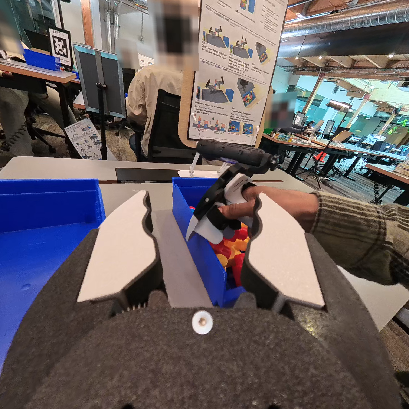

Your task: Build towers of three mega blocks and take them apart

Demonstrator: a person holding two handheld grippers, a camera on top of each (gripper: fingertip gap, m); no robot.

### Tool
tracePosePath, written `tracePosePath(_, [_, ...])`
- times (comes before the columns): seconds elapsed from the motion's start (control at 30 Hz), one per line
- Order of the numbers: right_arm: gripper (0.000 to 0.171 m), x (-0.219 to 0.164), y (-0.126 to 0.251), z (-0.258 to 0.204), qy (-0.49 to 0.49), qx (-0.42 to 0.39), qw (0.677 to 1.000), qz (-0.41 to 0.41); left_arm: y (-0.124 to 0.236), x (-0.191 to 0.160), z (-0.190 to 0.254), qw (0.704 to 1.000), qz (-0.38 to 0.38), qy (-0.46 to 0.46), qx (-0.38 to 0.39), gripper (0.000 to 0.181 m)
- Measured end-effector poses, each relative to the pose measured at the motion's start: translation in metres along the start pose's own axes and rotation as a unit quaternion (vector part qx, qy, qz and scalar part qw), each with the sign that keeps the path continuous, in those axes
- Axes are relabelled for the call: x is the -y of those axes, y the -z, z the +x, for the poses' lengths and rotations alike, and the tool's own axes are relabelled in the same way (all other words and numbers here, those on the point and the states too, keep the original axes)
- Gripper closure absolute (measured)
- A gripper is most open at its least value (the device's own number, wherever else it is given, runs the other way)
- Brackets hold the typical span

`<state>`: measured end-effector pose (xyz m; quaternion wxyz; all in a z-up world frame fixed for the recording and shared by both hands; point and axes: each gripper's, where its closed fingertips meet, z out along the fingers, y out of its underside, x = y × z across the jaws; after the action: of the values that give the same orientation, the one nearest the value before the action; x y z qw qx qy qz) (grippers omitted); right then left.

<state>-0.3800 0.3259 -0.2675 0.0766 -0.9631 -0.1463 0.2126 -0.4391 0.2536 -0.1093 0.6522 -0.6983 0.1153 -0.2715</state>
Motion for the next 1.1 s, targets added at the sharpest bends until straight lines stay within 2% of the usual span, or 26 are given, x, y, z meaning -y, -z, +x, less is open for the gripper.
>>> tracePosePath(0.37, [0.137, 0.004, 0.034, -0.011, 0.047, 0.075, 0.994, 0.068, -0.009, -0.008, 0.008, 1.0, -0.015, -0.01, -0.004, 0.093])
tracePosePath(0.6, [0.134, 0.0, 0.102, 0.0, 0.112, 0.106, 0.972, 0.176, -0.013, -0.013, 0.009, 1.0, -0.025, -0.014, -0.006, 0.093])
tracePosePath(0.87, [0.131, -0.049, 0.178, 0.088, 0.1, 0.106, 0.941, 0.305, -0.024, -0.025, 0.011, 0.999, -0.046, -0.02, -0.006, 0.092])
tracePosePath(1.1, [0.127, -0.108, 0.19, 0.173, 0.058, 0.105, 0.919, 0.376, -0.039, -0.043, 0.016, 0.995, -0.086, -0.057, 0.007, 0.088])
